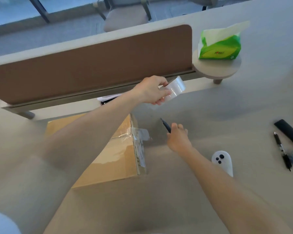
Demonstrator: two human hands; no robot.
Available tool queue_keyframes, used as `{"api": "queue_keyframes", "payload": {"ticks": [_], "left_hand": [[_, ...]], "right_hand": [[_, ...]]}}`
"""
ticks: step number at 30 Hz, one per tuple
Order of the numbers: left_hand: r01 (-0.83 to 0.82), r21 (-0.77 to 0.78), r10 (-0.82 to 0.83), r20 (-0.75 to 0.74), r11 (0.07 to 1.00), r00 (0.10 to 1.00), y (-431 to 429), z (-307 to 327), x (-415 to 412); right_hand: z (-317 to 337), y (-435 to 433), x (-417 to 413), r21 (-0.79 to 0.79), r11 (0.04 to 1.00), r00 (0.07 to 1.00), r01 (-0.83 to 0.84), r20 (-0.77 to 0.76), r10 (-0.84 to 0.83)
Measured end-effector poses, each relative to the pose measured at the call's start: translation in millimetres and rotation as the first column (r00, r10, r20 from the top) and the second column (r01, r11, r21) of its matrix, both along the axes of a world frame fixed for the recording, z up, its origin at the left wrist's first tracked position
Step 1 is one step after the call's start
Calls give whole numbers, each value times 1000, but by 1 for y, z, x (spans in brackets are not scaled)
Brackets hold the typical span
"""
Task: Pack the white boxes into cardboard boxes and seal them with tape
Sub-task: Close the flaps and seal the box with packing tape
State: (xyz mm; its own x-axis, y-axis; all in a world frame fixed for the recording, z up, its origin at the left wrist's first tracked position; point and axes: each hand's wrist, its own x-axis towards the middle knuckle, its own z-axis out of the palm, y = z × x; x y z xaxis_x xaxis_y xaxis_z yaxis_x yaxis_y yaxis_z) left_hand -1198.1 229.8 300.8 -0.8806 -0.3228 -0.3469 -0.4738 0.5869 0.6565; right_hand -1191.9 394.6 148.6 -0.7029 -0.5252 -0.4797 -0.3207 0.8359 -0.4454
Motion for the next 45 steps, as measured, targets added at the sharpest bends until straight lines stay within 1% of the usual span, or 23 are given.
{"api": "queue_keyframes", "payload": {"ticks": [2, 3, 4, 5, 6, 7, 8, 10, 11, 14, 19, 21, 22, 24, 26, 27, 29, 30, 33, 37, 41, 43, 45], "left_hand": [[7, -4, -7, -1, 1000, 1000, -4, 2, 9], [7, -1, -7, 0, 1000, 1000, -7, 3, 14], [6, 6, -6, -2, 1000, 1000, -9, 3, 19], [4, 12, -4, -5, 1000, 1000, -12, 3, 23], [1, 15, -1, -5, 1000, 1000, -14, 4, 28], [-3, 14, 3, -4, 1000, 1000, -16, 4, 33], [-7, 11, 7, -5, 1000, 1000, -18, 5, 38], [-10, 7, 10, -9, 1000, 1000, -22, 8, 48], [-8, 4, 8, -12, 1000, 1000, -25, 9, 53], [2, -9, -3, -26, 1000, 1000, -32, 15, 69], [30, -32, -32, -65, 999, 997, -39, 26, 99], [30, -30, -32, -93, 999, 995, -42, 33, 111], [31, -23, -33, -106, 999, 994, -43, 38, 117], [28, 1, -27, -126, 1000, 992, -47, 47, 129], [28, 16, -25, -155, 999, 988, -50, 54, 138], [27, 29, -22, -171, 999, 985, -53, 56, 142], [19, 74, -5, -192, 997, 981, -56, 58, 151], [15, 92, 4, -199, 996, 980, -56, 60, 154], [11, 186, 26, -195, 982, 980, -58, 66, 162], [30, 341, 30, -170, 940, 985, -63, 74, 175], [8, 461, 59, -130, 887, 990, -64, 81, 187], [12, 485, 41, -99, 874, 994, -62, 83, 187], [29, 505, 13, -80, 862, 997, -57, 84, 183]], "right_hand": [[3, -5, 5, -31, 994, 991, 103, -78, -105], [7, -10, 8, -90, 984, 988, 151, -25, -154], [13, -15, 11, -166, 961, 972, 222, 114, -204], [19, -21, 16, -204, 914, 897, 350, 354, -264], [24, -27, 22, -173, 849, 728, 499, 616, -301], [27, -31, 28, -93, 802, 531, 590, 793, -299], [28, -33, 33, -50, 777, 391, 627, 883, -259], [23, -36, 42, -76, 726, 302, 683, 935, -186], [20, -38, 45, -110, 695, 320, 710, 931, -179], [13, -46, 55, -218, 644, 462, 733, 855, -237], [12, -72, 89, -272, 677, 650, 684, 648, -397], [19, -75, 95, -282, 725, 737, 628, 514, -439], [24, -74, 96, -257, 787, 800, 561, 414, -435], [36, -67, 92, -140, 893, 897, 428, 189, -400], [50, -63, 86, -161, 889, 903, 429, 70, -423], [60, -66, 85, -220, 864, 891, 453, 87, -445], [71, -78, 92, -273, 827, 867, 491, 241, -436], [75, -84, 98, -254, 844, 868, 472, 303, -394], [75, -94, 107, -142, 926, 902, 350, 316, -293], [69, -91, 86, -86, 935, 814, 345, 523, -252], [58, -86, 82, -26, 953, 736, 301, 642, -214], [70, -85, 77, -140, 934, 751, 329, 638, -169], [98, -80, 56, -431, 817, 840, 383, 530, -114]]}}
